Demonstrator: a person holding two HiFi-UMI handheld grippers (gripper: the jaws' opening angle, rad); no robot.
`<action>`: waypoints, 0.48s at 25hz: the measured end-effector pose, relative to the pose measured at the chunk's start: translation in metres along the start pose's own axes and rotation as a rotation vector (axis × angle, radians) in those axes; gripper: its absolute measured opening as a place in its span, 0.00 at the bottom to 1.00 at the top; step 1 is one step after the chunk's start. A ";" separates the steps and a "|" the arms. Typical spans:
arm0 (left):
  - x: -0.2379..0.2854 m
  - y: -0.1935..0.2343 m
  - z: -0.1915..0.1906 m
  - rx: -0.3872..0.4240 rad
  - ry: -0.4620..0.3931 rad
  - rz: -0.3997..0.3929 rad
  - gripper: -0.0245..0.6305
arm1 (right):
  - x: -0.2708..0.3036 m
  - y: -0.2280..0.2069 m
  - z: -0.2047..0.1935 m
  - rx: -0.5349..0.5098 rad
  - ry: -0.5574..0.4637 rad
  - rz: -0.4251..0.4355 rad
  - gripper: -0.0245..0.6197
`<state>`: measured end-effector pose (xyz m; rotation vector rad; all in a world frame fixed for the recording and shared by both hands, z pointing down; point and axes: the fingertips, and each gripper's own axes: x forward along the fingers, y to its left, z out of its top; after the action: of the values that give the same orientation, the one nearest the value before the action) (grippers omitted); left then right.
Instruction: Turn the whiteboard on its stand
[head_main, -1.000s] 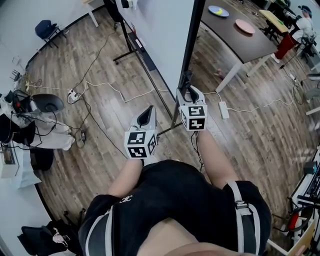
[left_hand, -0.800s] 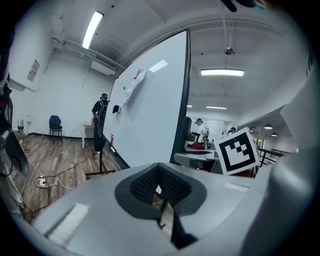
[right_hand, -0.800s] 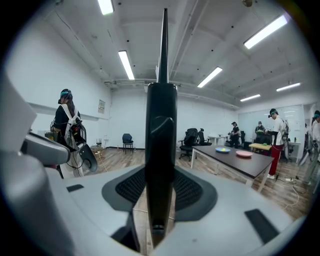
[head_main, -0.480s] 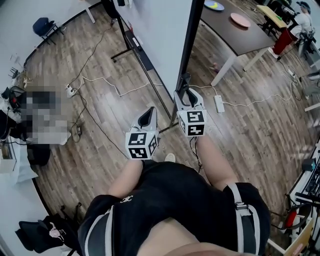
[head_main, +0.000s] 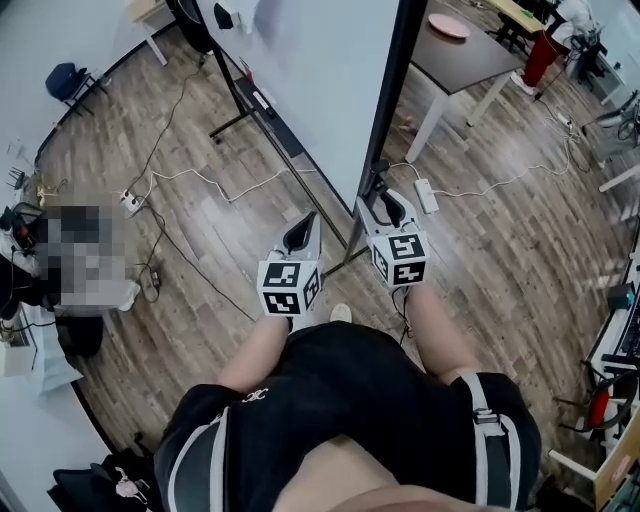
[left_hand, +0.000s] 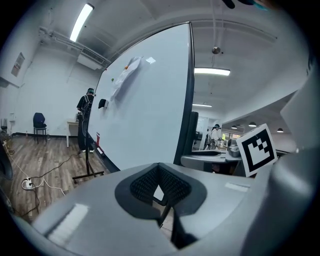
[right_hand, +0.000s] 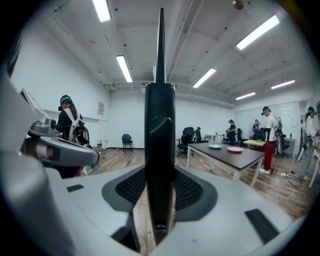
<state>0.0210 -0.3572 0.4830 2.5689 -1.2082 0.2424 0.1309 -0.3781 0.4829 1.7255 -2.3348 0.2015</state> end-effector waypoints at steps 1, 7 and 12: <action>-0.002 -0.001 0.000 0.001 -0.002 -0.006 0.05 | -0.005 -0.003 -0.002 0.003 -0.002 -0.004 0.31; -0.030 -0.006 0.002 0.004 -0.026 -0.037 0.05 | -0.037 -0.012 -0.010 0.010 -0.021 -0.023 0.31; -0.058 -0.019 -0.004 0.023 -0.031 -0.065 0.05 | -0.063 -0.017 -0.017 0.014 -0.035 -0.033 0.31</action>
<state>-0.0007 -0.3023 0.4679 2.6354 -1.1367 0.2044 0.1663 -0.3204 0.4821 1.7868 -2.3327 0.1844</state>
